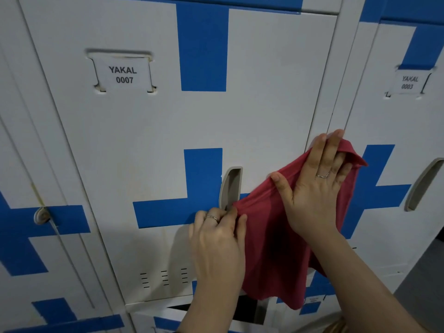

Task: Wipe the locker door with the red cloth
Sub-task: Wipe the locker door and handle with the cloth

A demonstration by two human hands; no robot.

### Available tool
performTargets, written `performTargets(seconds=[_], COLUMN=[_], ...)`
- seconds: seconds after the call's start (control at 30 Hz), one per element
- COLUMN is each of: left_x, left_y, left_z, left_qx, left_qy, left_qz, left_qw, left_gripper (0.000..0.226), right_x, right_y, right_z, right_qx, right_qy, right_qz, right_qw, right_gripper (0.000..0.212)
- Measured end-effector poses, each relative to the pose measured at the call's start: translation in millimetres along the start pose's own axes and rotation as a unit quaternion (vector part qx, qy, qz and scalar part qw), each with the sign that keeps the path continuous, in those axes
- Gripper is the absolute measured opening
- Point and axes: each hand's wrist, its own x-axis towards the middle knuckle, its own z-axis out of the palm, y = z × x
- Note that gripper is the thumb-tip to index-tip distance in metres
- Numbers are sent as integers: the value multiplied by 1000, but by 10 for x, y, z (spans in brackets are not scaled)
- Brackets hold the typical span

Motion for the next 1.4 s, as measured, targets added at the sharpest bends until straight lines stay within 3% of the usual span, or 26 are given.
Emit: performTargets(seconds=[0.07, 0.23, 0.43, 1.4], left_x=[-24, -89, -95, -52], left_y=[-31, -108, -197, -258], left_z=[28, 62, 107, 148], left_qx=[8, 52, 91, 65], left_qy=[3, -32, -33, 6], left_qz=[-6, 34, 86, 113], left_qw=[1000, 998, 992, 991], left_gripper=[19, 36, 35, 32], right_x=[2, 1, -3, -8], right_y=[0, 5, 5, -9], right_z=[5, 11, 4, 8], right_qx=[4, 5, 9, 10], right_qy=[1, -1, 1, 9], right_qz=[0, 1, -1, 0], right_qw=[1000, 1000, 1000, 1000], right_gripper=[88, 88, 87, 88])
